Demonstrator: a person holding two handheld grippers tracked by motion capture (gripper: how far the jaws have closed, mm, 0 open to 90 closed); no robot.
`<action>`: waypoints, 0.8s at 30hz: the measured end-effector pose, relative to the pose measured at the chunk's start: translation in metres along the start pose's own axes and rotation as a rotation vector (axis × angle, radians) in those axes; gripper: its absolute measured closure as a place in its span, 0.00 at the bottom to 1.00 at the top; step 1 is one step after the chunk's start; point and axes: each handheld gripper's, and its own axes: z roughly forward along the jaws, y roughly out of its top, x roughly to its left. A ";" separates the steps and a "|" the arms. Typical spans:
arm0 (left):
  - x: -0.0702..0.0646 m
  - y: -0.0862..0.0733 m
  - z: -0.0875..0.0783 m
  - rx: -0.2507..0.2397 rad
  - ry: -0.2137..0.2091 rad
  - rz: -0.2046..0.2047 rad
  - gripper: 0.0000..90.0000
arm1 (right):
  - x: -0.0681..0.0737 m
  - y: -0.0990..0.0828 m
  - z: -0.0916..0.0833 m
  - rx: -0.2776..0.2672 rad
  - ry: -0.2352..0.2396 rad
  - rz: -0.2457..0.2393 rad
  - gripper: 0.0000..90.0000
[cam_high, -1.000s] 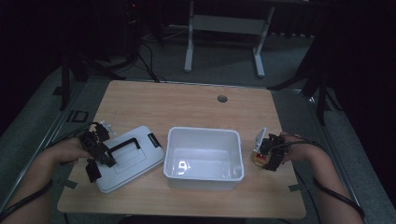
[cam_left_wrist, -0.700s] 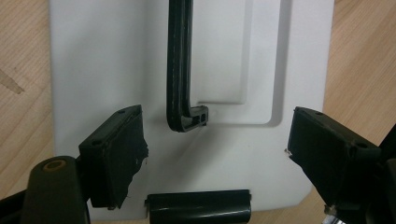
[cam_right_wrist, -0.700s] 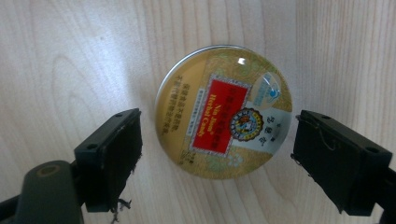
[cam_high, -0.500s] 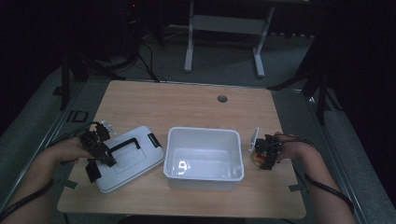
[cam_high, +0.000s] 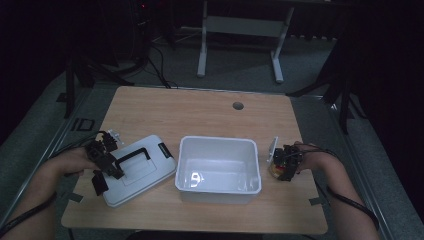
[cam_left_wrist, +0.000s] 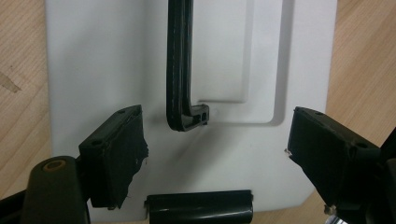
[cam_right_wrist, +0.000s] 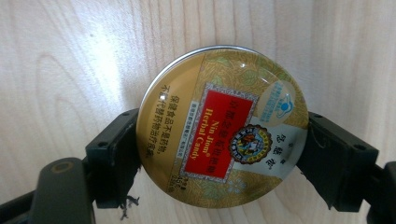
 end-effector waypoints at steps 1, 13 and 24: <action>0.000 0.000 -0.002 0.003 0.005 0.006 0.21 | 0.001 0.000 -0.003 0.000 -0.002 -0.002 0.22; -0.003 0.001 -0.004 0.004 0.015 0.007 0.21 | 0.020 0.007 -0.046 0.007 0.013 0.010 0.22; -0.005 0.001 -0.009 0.002 0.023 0.011 0.21 | 0.042 0.019 -0.087 0.018 0.023 -0.014 0.23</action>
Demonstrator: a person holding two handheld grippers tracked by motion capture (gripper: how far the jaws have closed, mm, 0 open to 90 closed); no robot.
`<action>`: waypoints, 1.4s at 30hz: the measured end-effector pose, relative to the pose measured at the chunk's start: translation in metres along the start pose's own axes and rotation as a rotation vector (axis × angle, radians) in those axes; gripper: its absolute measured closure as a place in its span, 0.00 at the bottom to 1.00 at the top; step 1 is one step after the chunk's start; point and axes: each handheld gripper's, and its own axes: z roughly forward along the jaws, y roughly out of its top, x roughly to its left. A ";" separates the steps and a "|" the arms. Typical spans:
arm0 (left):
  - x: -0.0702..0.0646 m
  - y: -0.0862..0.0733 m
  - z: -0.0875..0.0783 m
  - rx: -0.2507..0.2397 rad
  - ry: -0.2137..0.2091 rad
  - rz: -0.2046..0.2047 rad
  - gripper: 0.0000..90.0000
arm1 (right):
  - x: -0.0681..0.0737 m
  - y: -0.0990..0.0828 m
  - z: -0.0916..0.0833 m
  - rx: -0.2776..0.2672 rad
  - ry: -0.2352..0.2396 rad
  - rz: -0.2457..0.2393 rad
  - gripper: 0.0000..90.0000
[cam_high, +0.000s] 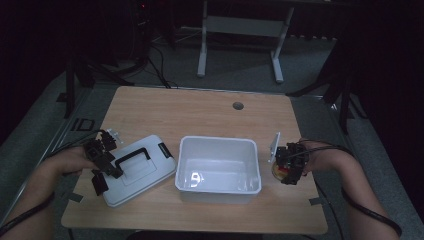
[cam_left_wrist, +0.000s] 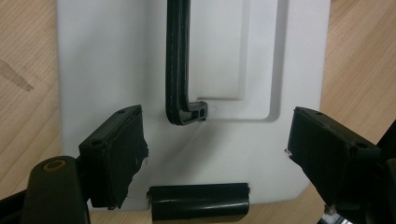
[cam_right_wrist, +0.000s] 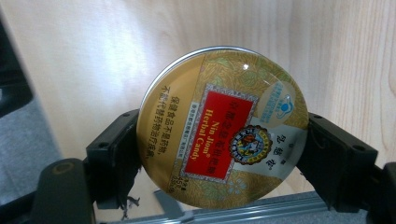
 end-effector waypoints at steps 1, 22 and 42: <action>0.000 0.000 0.000 0.002 -0.001 0.000 0.21 | 0.002 0.002 -0.003 0.005 0.002 -0.005 0.23; -0.001 -0.001 -0.002 0.000 0.002 0.005 0.21 | 0.022 0.040 -0.059 -0.007 -0.033 -0.088 0.23; -0.002 -0.001 -0.002 0.007 0.003 0.008 0.21 | 0.026 0.093 -0.063 -0.041 -0.073 -0.177 0.23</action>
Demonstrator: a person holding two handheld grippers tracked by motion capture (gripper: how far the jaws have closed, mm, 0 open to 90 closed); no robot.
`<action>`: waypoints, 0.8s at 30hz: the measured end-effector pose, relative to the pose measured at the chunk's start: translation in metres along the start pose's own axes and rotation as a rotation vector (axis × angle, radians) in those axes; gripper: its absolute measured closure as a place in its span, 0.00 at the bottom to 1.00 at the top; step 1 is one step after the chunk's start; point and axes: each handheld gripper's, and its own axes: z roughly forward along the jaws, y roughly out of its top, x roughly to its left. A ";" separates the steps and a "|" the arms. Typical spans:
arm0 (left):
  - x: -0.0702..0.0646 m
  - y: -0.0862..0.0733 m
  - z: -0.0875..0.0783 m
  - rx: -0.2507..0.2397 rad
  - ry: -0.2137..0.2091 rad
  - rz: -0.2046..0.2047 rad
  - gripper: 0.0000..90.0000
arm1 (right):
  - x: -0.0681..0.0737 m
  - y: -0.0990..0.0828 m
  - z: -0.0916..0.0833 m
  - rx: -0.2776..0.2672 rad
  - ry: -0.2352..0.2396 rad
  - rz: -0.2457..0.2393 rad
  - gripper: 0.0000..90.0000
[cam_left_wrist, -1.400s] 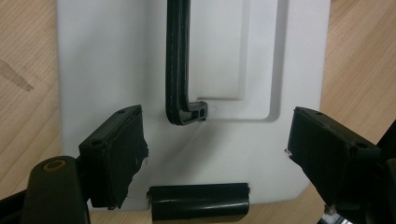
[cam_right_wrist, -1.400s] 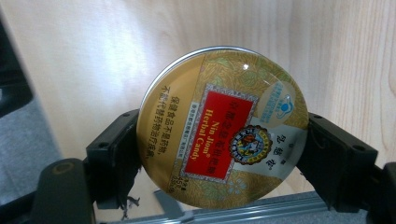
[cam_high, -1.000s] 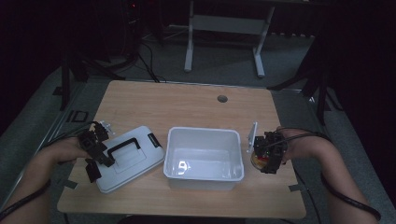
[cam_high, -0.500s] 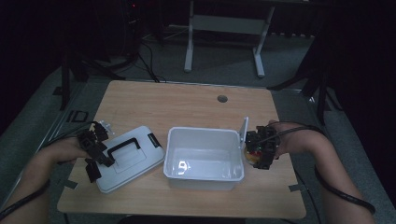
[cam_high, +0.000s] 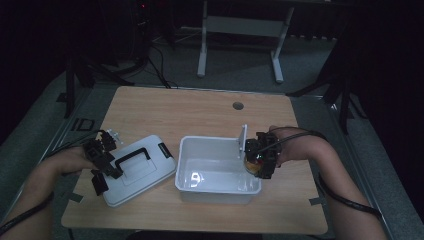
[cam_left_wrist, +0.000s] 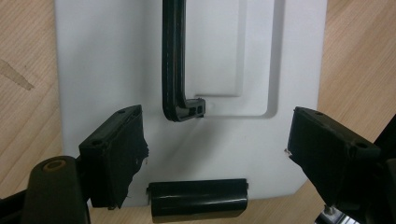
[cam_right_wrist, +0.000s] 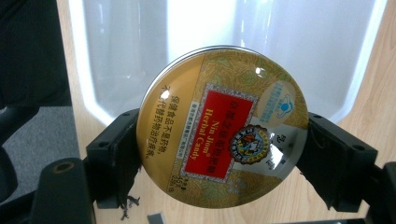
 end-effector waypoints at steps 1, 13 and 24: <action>0.000 0.000 0.000 0.001 0.000 0.001 0.21 | -0.001 0.002 0.001 0.003 0.000 -0.003 0.23; 0.001 -0.002 0.000 -0.002 0.001 0.000 0.21 | -0.005 0.022 0.020 -0.021 0.018 -0.029 0.23; 0.001 -0.001 0.003 0.001 0.001 0.002 0.21 | -0.013 0.025 0.058 -0.002 0.019 0.002 0.23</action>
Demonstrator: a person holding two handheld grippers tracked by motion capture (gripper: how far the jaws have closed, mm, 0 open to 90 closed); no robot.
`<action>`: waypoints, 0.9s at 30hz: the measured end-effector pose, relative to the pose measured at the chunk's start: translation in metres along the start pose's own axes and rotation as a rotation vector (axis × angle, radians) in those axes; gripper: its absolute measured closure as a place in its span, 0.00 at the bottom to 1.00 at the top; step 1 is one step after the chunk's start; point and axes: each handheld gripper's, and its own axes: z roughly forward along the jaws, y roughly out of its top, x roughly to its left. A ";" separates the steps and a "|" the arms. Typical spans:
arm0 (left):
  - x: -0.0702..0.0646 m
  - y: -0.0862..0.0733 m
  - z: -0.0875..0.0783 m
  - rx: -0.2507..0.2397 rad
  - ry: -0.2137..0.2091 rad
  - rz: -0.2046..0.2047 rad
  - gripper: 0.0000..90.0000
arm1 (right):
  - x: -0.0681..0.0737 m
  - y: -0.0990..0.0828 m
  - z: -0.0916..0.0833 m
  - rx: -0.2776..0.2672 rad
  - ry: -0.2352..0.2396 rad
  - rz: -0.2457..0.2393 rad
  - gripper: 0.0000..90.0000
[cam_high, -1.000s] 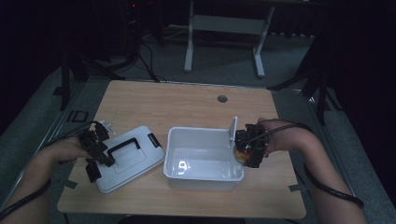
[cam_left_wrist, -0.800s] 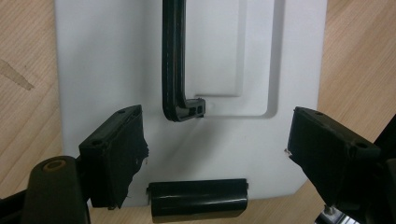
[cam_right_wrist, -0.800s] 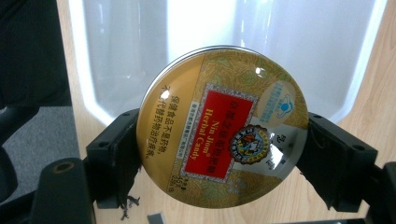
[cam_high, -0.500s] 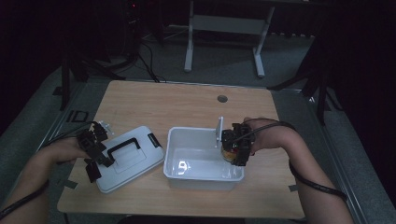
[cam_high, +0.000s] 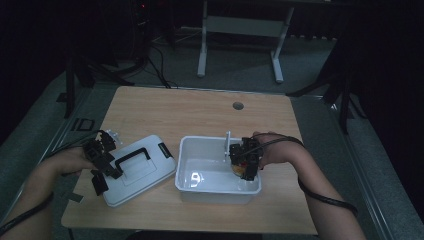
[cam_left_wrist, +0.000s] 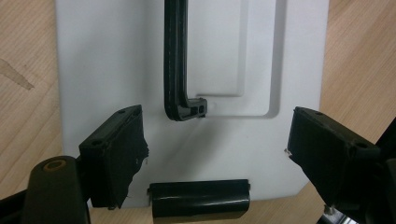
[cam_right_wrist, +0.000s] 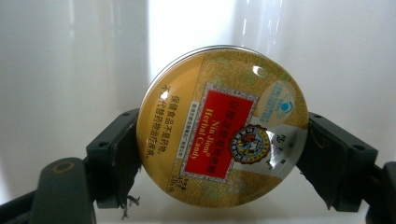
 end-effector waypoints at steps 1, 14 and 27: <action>0.000 0.000 0.001 0.004 0.000 0.001 0.21 | -0.001 0.000 0.004 0.003 -0.004 0.006 0.23; 0.000 -0.001 0.001 -0.001 -0.001 -0.001 0.21 | -0.002 0.009 0.036 0.030 -0.021 0.020 0.23; 0.000 -0.001 0.002 0.002 -0.004 0.000 0.21 | 0.002 0.018 0.061 0.140 -0.040 0.030 0.23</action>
